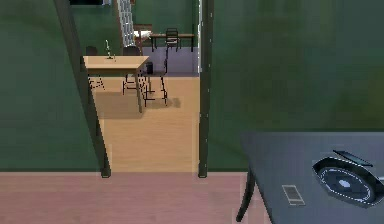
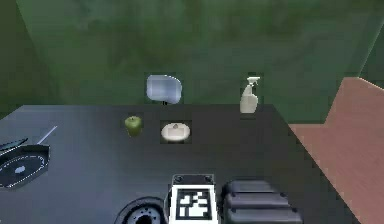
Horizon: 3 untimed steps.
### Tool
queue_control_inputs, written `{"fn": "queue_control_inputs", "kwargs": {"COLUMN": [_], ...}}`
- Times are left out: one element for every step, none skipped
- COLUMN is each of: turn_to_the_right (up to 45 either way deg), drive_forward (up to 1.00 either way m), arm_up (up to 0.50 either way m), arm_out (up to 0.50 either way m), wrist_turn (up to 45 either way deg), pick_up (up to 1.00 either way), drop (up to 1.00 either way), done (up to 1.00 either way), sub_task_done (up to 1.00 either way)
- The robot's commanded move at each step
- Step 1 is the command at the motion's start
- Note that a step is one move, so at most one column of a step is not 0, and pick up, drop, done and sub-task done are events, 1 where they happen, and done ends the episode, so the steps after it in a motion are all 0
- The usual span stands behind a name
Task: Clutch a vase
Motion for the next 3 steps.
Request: {"fn": "queue_control_inputs", "kwargs": {"turn_to_the_right": [0.0,0.0,0.0], "drive_forward": [0.00,0.00,0.00], "arm_up": [0.00,0.00,0.00], "arm_out": [0.50,0.00,0.00], "wrist_turn": [0.0,45.0,45.0], "pick_up": [0.00,0.00,0.00], "drop": [0.00,0.00,0.00], "done": [0.00,0.00,0.00], "sub_task_done": [0.00,0.00,0.00]}}
